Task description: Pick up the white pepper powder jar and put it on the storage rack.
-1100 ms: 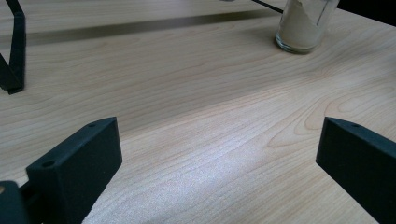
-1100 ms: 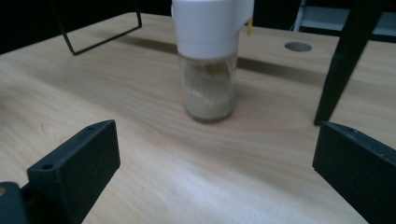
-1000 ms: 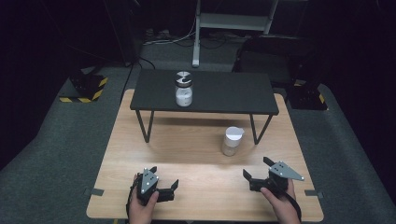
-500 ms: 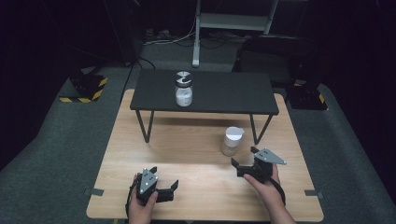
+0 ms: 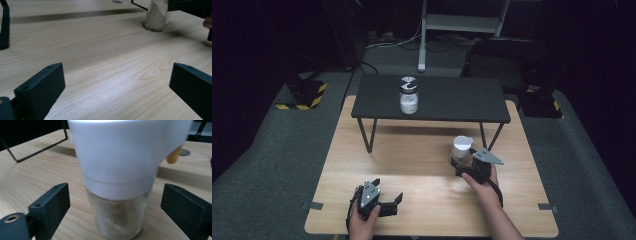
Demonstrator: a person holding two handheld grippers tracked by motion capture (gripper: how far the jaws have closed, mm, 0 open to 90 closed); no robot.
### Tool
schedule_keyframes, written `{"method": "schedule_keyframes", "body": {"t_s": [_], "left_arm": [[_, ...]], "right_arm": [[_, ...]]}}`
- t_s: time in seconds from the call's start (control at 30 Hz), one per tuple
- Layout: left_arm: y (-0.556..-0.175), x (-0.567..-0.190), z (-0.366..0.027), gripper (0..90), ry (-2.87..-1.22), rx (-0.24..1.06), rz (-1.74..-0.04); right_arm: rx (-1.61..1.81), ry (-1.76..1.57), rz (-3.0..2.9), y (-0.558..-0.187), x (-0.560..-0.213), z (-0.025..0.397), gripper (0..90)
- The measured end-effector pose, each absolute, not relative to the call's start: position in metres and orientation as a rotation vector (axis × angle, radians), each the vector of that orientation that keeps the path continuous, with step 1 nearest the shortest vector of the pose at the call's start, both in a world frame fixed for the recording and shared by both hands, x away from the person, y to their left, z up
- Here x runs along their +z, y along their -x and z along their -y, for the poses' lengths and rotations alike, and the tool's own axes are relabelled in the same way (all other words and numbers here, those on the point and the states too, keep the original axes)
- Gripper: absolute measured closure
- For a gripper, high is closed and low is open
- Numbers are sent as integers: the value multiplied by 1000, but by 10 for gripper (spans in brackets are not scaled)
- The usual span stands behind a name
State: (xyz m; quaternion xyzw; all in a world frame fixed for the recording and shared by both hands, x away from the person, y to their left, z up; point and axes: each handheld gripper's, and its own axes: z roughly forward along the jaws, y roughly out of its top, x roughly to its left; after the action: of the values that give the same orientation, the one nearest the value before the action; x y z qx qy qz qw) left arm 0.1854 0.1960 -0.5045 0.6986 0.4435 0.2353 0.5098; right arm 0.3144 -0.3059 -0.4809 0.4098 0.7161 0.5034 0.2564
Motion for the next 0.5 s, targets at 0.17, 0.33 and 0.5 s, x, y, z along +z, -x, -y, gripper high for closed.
{"method": "schedule_keyframes", "body": {"t_s": [0.17, 0.33, 0.5], "left_arm": [[-186, -504, -196, 5, -1681, 563, -1071], [-186, -504, -196, 5, -1683, 562, -1070], [-186, -504, -196, 5, -1684, 561, -1068]], "right_arm": [[1359, -1121, -1906, -317, -485, 297, 158], [1364, -1115, -1891, -319, -485, 293, 194], [1381, -1113, -1864, -317, -484, 291, 261]]}}
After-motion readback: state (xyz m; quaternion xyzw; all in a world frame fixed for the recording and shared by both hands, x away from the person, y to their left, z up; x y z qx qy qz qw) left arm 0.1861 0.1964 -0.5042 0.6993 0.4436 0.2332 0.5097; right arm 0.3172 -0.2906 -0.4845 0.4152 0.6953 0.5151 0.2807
